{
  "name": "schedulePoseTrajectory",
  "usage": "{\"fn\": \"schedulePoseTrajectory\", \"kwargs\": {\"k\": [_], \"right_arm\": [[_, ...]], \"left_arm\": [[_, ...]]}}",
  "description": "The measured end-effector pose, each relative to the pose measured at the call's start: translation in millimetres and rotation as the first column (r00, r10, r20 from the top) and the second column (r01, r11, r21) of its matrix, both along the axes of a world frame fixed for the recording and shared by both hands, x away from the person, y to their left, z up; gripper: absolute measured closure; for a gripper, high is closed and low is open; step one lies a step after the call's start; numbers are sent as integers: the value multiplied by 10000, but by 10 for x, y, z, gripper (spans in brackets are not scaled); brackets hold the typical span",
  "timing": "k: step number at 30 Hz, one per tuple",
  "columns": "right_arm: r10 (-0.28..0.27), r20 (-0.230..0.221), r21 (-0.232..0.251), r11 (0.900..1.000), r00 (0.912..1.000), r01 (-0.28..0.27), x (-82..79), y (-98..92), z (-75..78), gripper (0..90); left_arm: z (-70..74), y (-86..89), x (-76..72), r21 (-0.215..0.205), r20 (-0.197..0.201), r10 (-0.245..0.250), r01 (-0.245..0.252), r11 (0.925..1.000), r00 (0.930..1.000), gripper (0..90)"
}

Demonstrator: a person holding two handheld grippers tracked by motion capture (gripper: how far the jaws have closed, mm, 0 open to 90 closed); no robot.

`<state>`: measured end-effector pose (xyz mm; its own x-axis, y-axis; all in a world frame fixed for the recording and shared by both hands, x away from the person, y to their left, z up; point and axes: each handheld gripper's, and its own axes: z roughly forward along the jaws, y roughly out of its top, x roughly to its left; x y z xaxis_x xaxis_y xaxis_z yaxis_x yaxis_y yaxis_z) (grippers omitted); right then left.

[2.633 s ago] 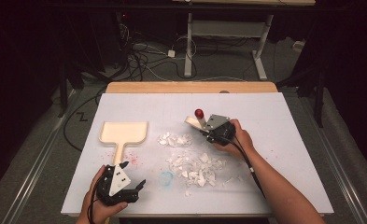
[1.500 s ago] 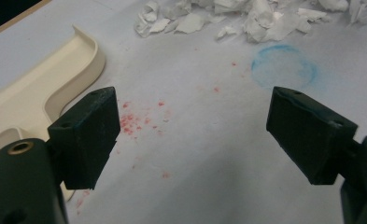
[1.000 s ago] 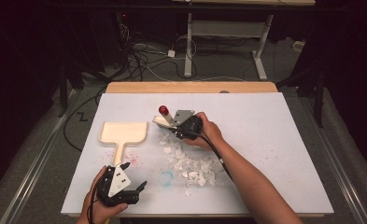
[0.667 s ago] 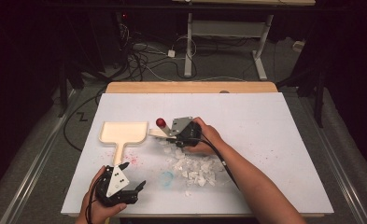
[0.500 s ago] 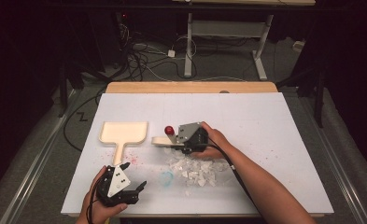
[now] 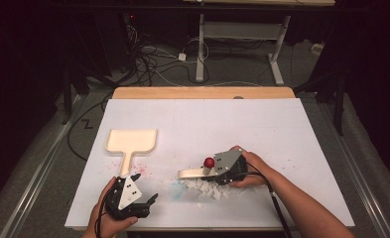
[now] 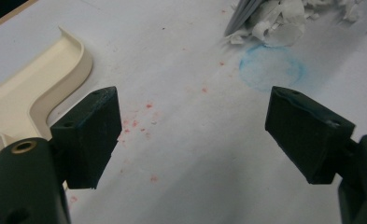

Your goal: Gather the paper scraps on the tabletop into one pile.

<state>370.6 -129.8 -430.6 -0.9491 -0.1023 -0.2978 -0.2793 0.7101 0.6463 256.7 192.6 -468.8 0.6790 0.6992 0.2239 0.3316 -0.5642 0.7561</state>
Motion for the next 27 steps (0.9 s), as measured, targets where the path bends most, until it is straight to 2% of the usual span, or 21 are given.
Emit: {"fn": "schedulePoseTrajectory", "kwargs": {"k": [3, 5, 6, 9, 10, 13, 14, 16, 17, 20, 22, 23, 25, 27], "right_arm": [[-64, 38, 96, 9999, 10000, 64, -23, -51, 2, 674], [-355, 104, 418, 9985, 9993, 351, -25, -116, 22, 675], [-443, 281, 558, 9975, 9986, 427, -19, -129, 32, 675], [-768, 395, 721, 9947, 9963, 738, -7, -158, 59, 675], [-1160, 524, 1005, 9888, 9919, 1103, 25, -196, 93, 675], [-1448, 590, 1170, 9836, 9877, 1373, 50, -233, 130, 675], [-1805, 630, 1318, 9764, 9815, 1711, 67, -277, 175, 675], [-2164, 733, 1480, 9677, 9735, 2040, 69, -333, 223, 675], [-2164, 733, 1480, 9677, 9735, 2040, 69, -333, 223, 675], [-2554, 392, 1688, 9546, 9660, 2455, 67, -440, 289, 675], [-3095, 276, 1645, 9393, 9505, 3011, 42, -510, 329, 676], [-3421, 286, 1617, 9288, 9392, 3334, 25, -554, 351, 675], [-4073, 102, 1694, 9008, 9133, 3998, -4, -658, 395, 675], [-4727, -138, 1769, 8661, 8811, 4674, -46, -782, 436, 675]], "left_arm": [[-1, -3, 0, 7, -15, 13, -13, 10000, 10000, 178], [-2, -6, 1, 24, -26, 18, -18, 10000, 10000, 178], [-2, -7, 1, 27, -22, 20, -20, 10000, 10000, 178], [-3, -10, 1, 45, -19, 34, -34, 10000, 10000, 178], [-3, -11, 1, 39, -21, 37, -37, 10000, 10000, 178], [-5, -9, 2, 27, -32, 37, -37, 10000, 10000, 178], [-6, -8, 3, 30, -32, 37, -37, 10000, 10000, 178], [-9, -3, 6, 45, -41, 47, -47, 10000, 10000, 178], [-9, -3, 6, 45, -41, 47, -47, 10000, 10000, 178], [-8, -3, 7, 37, -45, 60, -60, 10000, 10000, 181], [-3, -6, 0, 20, -30, 49, -49, 10000, 10000, 187], [-1, -8, -3, 14, -15, 40, -40, 10000, 10000, 187], [3, -8, -6, 23, 3, 43, -43, 10000, 10000, 187], [2, -9, -8, 8, -5, 34, -34, 10000, 10000, 187]]}}
